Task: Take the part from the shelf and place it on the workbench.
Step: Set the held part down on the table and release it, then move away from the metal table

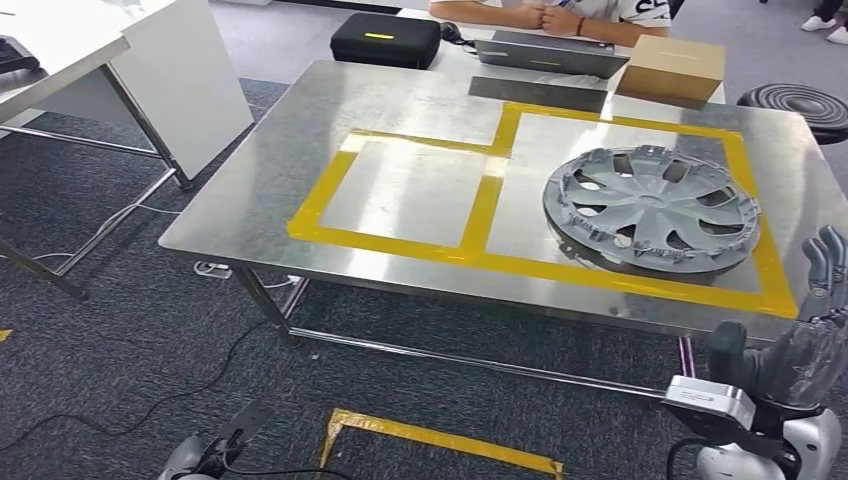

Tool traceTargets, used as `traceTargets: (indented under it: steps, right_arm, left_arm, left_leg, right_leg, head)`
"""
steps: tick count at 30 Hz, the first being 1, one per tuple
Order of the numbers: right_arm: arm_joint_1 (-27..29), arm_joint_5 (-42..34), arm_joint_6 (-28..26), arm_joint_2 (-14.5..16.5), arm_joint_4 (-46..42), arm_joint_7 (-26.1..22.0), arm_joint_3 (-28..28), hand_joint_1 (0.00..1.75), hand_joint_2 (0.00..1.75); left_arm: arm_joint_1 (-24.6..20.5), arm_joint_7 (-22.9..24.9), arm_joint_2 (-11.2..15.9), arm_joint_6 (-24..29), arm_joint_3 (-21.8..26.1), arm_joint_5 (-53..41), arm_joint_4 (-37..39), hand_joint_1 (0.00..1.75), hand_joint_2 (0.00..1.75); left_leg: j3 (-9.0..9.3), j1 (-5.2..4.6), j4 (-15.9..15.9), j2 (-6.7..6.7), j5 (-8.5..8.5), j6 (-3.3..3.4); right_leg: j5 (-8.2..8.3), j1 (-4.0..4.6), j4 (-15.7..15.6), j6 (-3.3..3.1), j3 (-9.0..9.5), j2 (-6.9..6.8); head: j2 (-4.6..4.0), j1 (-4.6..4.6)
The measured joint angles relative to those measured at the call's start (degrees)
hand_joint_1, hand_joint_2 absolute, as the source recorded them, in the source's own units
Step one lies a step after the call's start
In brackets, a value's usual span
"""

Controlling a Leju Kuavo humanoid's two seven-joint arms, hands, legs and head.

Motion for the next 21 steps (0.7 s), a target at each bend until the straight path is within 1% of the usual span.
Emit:
traceTargets:
  steps: [1, 2, 3, 4, 5, 6, 7, 8, 9, 10, 11, 12, 13, 14, 15, 16, 17, 18, 19, 20, 21]
  right_arm:
    - [0.1, -0.5, 0.0, 0.0, 0.0, 0.0, 0.0, 0.00, 0.00]
    - [0.4, -1.0, 0.1, 0.0, 0.0, 0.1, 0.0, 0.00, 0.00]
    - [0.6, -1.5, 0.2, 0.0, 0.0, 0.1, 0.1, 0.00, 0.00]
    - [0.9, -2.0, 0.3, 0.0, 0.1, 0.1, 0.1, 0.00, 0.00]
    - [1.0, -2.4, 0.3, 0.0, 0.1, 0.0, 0.1, 0.00, 0.00]
    - [1.2, -2.9, 0.3, 0.0, 0.1, -0.2, 0.1, 0.00, 0.00]
    - [1.3, -3.2, 0.3, 0.0, 0.0, -0.4, 0.1, 0.00, 0.00]
    - [1.5, -3.5, 0.3, 0.0, 0.0, -0.6, 0.1, 0.00, 0.00]
    - [1.8, -3.8, 0.3, 0.0, -0.1, -0.7, 0.1, 0.00, 0.00]
    - [2.2, -4.0, 0.3, 0.0, -0.2, -0.8, 0.0, 0.00, 0.00]
    - [2.6, -4.3, 0.2, 0.0, -0.2, -1.0, 0.0, 0.00, 0.00]
    - [3.0, -4.5, 0.2, 0.1, -0.3, -1.2, 0.0, 0.00, 0.00]
    - [3.3, -4.6, 0.2, 0.2, -0.3, -1.4, 0.0, 0.00, 0.00]
    - [3.5, -4.6, 0.2, 0.3, -0.3, -1.6, 0.0, 0.00, 0.00]
    - [3.8, -4.6, 0.1, 0.3, -0.4, -1.7, 0.0, 0.00, 0.00]
    - [4.0, -4.7, 0.1, 0.3, -0.4, -1.8, 0.0, 0.00, 0.00]
    - [4.3, -4.9, 0.1, 0.4, -0.4, -1.9, 0.0, 0.00, 0.00]
    - [4.6, -5.1, 0.1, 0.4, -0.4, -1.9, 0.0, 0.00, 0.00]
    - [4.9, -5.3, 0.1, 0.5, -0.4, -2.0, 0.0, 0.00, 0.00]
    - [5.1, -5.5, 0.1, 0.5, -0.4, -2.1, 0.0, 0.00, 0.00]
    - [5.3, -5.5, 0.1, 0.5, -0.4, -2.1, -0.1, 0.00, 0.00]
  left_arm:
    - [0.0, 0.0, 0.0, 0.0, 0.0, 0.0, 0.0, 0.00, 0.00]
    - [0.1, 0.0, 0.1, 0.0, 0.0, 0.1, 0.0, 0.00, 0.00]
    - [0.1, 0.0, 0.1, 0.0, 0.0, 0.2, 0.0, 0.00, 0.00]
    - [0.2, 0.0, 0.2, 0.0, 0.1, 0.2, 0.0, 0.00, 0.00]
    - [0.2, 0.0, 0.2, 0.1, 0.1, 0.3, 0.0, 0.00, 0.00]
    - [0.2, 0.0, 0.2, 0.1, 0.1, 0.3, 0.0, 0.00, 0.00]
    - [0.2, 0.0, 0.2, 0.1, 0.1, 0.3, 0.0, 0.00, 0.00]
    - [0.2, 0.0, 0.2, 0.2, 0.1, 0.4, 0.0, 0.00, 0.00]
    - [0.3, 0.0, 0.2, 0.2, 0.1, 0.5, 0.0, 0.00, 0.00]
    - [0.3, 0.0, 0.2, 0.2, 0.1, 0.6, 0.0, 0.00, 0.00]
    - [0.4, 0.0, 0.2, 0.3, 0.1, 0.7, 0.0, 0.00, 0.00]
    - [0.5, 0.0, 0.2, 0.3, 0.1, 0.8, 0.0, 0.00, 0.00]
    - [0.5, 0.0, 0.2, 0.3, 0.1, 0.8, 0.0, 0.00, 0.00]
    - [0.6, -0.1, 0.3, 0.3, 0.1, 0.8, 0.0, 0.00, 0.00]
    - [0.6, -0.1, 0.3, 0.4, 0.2, 0.9, 0.0, 0.00, 0.00]
    - [0.6, -0.1, 0.3, 0.4, 0.2, 0.9, 0.0, 0.00, 0.00]
    - [0.6, -0.1, 0.3, 0.4, 0.2, 0.9, 0.0, 0.00, 0.00]
    - [0.6, -0.1, 0.3, 0.4, 0.2, 0.9, 0.0, 0.00, 0.00]
    - [0.6, -0.1, 0.3, 0.4, 0.2, 0.9, 0.0, 0.00, 0.00]
    - [0.6, -0.1, 0.4, 0.4, 0.2, 0.9, 0.0, 0.00, 0.00]
    - [0.6, -0.1, 0.4, 0.4, 0.2, 0.9, 0.0, 0.00, 0.00]
  left_leg:
    - [-0.62, -0.04, 0.0, 0.01, 0.46, 0.08]
    - [-1.26, -0.09, 0.1, 0.03, 0.93, 0.08]
    - [-1.86, -0.15, 0.1, 0.04, 1.40, 0.07]
    - [-2.40, -0.21, 0.1, 0.05, 1.83, 0.03]
    - [-2.85, -0.26, 0.1, 0.04, 2.25, -0.05]
    - [-3.19, -0.29, 0.1, 0.03, 2.63, -0.19]
    - [-3.47, -0.35, 0.1, 0.01, 3.01, -0.41]
    - [-3.66, -0.39, 0.1, 0.01, 3.39, -0.70]
    - [-3.78, -0.38, 0.1, 0.02, 3.74, -1.04]
    - [-3.88, -0.38, 0.0, 0.01, 4.11, -1.42]
    - [-3.99, -0.31, 0.1, 0.02, 4.25, -1.77]
    - [-4.30, -0.27, 0.4, 0.03, 3.69, -2.12]
    - [-4.90, -0.26, 1.6, 0.03, 2.16, -2.44]
    - [-5.81, -0.22, 3.9, 0.04, -0.25, -2.72]
    - [-6.95, -0.20, 7.3, 0.04, -3.11, -2.95]
    - [-8.03, -0.16, 11.1, 0.04, -5.57, -3.13]
    - [-8.67, -0.13, 14.3, 0.04, -6.92, -3.27]
    - [-8.54, -0.11, 16.0, 0.04, -6.95, -3.34]
    - [-7.46, -0.08, 15.7, 0.04, -5.89, -3.37]
    - [-5.36, -0.03, 13.4, 0.04, -4.27, -3.38]
    - [-2.51, 0.05, 9.6, 0.05, -2.99, -3.38]
  right_leg:
    - [-2.07, -0.01, 3.8, 0.12, -1.04, 0.00]
    - [-3.16, -0.01, 6.5, 0.16, -1.49, 0.00]
    - [-3.14, 0.00, 7.3, 0.10, -1.00, 0.01]
    - [-2.19, 0.02, 5.9, -0.05, 0.56, 0.01]
    - [-0.75, 0.07, 2.5, -0.31, 3.26, 0.01]
    - [0.16, 0.16, -2.0, -0.64, 6.31, 0.01]
    - [0.69, 0.29, -6.0, -0.89, 9.09, 0.01]
    - [0.82, 0.45, -8.9, -1.11, 10.91, 0.03]
    - [0.63, 0.60, -10.3, -1.27, 11.54, 0.07]
    - [0.86, 0.71, -10.6, -1.46, 11.47, 0.11]
    - [1.24, 0.63, -10.6, -1.82, 10.98, 0.08]
    - [1.70, 0.54, -10.7, -2.25, 10.66, 0.04]
    - [2.31, 0.41, -10.9, -2.74, 10.28, -0.03]
    - [2.97, 0.28, -11.0, -3.14, 9.79, -0.09]
    - [3.55, 0.30, -10.9, -3.38, 9.21, -0.12]
    - [4.15, 0.30, -10.9, -3.49, 8.44, -0.13]
    - [4.69, 0.31, -10.8, -3.45, 7.66, -0.15]
    - [5.24, 0.31, -10.7, -3.34, 6.87, -0.17]
    - [5.74, 0.29, -10.6, -3.19, 6.09, -0.19]
    - [6.20, 0.26, -10.4, -3.00, 5.35, -0.19]
    - [6.63, 0.25, -10.2, -2.76, 4.71, -0.18]
  head:
    - [0.00, 0.01]
    - [0.00, 0.01]
    - [0.00, 0.01]
    - [0.00, 0.01]
    - [0.00, 0.00]
    - [0.00, 0.01]
    - [0.00, -0.03]
    - [0.00, -0.04]
    - [0.00, -0.01]
    - [0.00, 0.00]
    - [0.00, 0.07]
    - [0.00, 0.06]
    - [0.00, -0.10]
    - [0.00, -0.23]
    - [0.00, -0.40]
    - [0.00, -0.51]
    - [0.00, -0.50]
    - [0.00, -0.51]
    - [0.00, -0.52]
    - [0.00, -0.51]
    - [0.00, -0.52]
